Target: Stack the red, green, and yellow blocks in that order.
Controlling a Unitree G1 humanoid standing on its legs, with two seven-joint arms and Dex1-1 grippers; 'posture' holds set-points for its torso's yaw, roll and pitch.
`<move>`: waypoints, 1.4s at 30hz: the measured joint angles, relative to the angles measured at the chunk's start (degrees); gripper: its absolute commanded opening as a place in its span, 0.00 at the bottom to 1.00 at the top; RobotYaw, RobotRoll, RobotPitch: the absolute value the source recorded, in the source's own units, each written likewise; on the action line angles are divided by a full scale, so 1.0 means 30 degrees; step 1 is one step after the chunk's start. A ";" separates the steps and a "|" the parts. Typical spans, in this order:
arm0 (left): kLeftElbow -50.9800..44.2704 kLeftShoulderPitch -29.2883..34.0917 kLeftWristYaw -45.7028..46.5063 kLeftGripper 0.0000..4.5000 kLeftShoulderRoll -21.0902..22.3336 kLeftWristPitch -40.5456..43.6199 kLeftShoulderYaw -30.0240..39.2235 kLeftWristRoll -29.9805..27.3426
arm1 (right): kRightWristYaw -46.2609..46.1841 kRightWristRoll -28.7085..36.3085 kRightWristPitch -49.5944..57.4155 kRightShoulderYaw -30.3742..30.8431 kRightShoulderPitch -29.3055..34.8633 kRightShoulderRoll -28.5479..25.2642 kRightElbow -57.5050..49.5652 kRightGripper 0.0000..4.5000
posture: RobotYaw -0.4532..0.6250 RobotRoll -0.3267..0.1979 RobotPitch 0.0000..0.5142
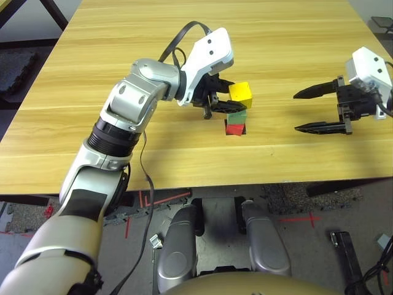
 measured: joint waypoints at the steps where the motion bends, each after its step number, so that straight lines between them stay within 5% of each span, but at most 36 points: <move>1: 0.0048 0.0079 -0.0021 0.46 -0.0010 -0.0044 -0.0054 0.0008 | 0.0001 0.0000 0.0025 0.0000 -0.0002 0.0000 -0.0010 1.00 | 0.65 0.83 0.47; 36: 0.1255 0.0191 -0.0414 0.46 -0.0734 -0.0999 -0.0255 0.1008 | 0.0193 -0.0022 0.0079 0.0035 -0.0052 0.0196 -0.0268 1.00 | 0.66 0.82 0.51; 42: 0.1269 0.0191 -0.0512 0.90 -0.0701 -0.1014 -0.0293 0.1158 | 0.0247 -0.0020 0.0090 0.0035 -0.0050 0.0196 -0.0287 1.00 | 0.66 0.82 0.51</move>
